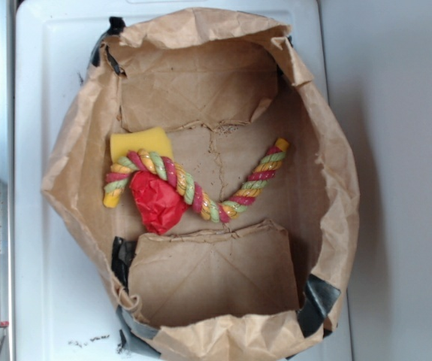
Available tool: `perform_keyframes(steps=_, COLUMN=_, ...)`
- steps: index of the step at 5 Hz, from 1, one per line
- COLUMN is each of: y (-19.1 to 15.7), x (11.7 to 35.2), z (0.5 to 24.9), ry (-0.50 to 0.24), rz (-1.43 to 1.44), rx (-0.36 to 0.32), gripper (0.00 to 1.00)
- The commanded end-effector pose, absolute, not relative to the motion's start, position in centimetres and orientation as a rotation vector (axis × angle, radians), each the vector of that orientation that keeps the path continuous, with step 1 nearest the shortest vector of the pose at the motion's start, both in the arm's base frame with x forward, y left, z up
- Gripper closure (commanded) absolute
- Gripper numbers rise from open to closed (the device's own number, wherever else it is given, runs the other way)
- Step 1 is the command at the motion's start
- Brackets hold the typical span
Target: Grab the multicolored rope.
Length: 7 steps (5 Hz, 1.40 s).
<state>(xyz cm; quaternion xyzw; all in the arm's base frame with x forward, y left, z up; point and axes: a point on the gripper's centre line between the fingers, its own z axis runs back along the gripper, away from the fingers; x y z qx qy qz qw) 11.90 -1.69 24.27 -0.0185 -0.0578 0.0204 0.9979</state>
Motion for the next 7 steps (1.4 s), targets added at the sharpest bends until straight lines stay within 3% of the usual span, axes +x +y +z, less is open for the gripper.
perform_keyframes(steps=1, y=-1.7, x=11.9, z=24.3, ry=-0.116, rz=0.041, rx=-0.037, gripper=0.00)
perform_keyframes(steps=2, y=-0.5, x=16.9, z=24.2, ry=-0.116, rz=0.078, rx=-0.017, gripper=0.00)
perform_keyframes(steps=4, y=3.2, x=23.9, z=22.7, ry=-0.097, rz=0.131, rx=-0.001, gripper=0.00)
perform_keyframes(steps=7, y=3.5, x=28.9, z=16.3, ry=-0.172, rz=-0.031, rx=-0.014, gripper=0.00)
